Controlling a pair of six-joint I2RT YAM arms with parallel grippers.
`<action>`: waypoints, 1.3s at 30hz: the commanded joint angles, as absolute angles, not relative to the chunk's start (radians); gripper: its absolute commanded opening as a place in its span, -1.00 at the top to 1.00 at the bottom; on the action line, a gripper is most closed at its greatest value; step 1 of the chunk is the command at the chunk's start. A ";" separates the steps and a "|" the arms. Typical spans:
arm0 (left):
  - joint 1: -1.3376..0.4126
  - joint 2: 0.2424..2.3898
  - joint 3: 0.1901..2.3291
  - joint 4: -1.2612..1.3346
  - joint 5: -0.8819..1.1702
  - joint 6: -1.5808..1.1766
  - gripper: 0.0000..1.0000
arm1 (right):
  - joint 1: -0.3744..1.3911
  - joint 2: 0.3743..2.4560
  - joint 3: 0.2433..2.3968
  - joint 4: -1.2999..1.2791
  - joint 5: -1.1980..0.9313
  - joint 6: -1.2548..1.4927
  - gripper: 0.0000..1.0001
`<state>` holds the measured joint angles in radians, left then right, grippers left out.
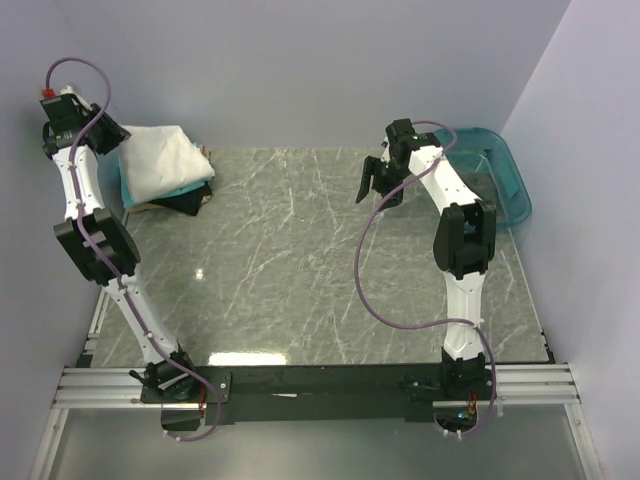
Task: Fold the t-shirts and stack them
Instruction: Neatly place the folded tshirt to the corner, then reset both grippers
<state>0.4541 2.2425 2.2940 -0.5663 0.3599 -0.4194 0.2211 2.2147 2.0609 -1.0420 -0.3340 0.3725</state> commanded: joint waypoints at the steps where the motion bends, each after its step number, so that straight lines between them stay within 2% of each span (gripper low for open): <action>1: 0.454 2.237 2.295 -0.491 0.275 -0.411 -0.05 | 0.227 2.184 2.102 -1.040 -0.334 0.360 -0.47; 2: 0.453 2.220 2.280 -0.471 0.258 -0.416 -0.35 | 0.229 2.183 2.103 -1.039 -0.334 0.360 -0.47; 3: 0.453 2.209 2.242 -0.453 0.235 -0.420 -0.86 | 0.229 2.184 2.103 -1.037 -0.334 0.360 -0.48; 4: 0.443 2.194 2.223 -0.434 0.227 -0.420 -0.99 | 0.229 2.184 2.105 -1.038 -0.336 0.360 -0.48; 14: 0.293 2.036 2.008 -0.417 0.071 -0.345 -0.99 | 0.227 2.114 1.993 -0.965 -0.334 0.371 -0.49; 22: 0.126 1.885 1.744 -0.391 -0.069 -0.368 -0.99 | 0.230 2.016 1.867 -0.891 -0.305 0.365 -0.49; 29: 0.006 1.786 1.603 -0.399 -0.043 -0.474 -0.99 | 0.233 1.907 1.703 -0.778 -0.264 0.348 -0.49; 39: -0.267 1.683 1.445 -0.430 -0.092 -0.523 -0.99 | 0.236 1.709 1.464 -0.568 -0.216 0.364 -0.49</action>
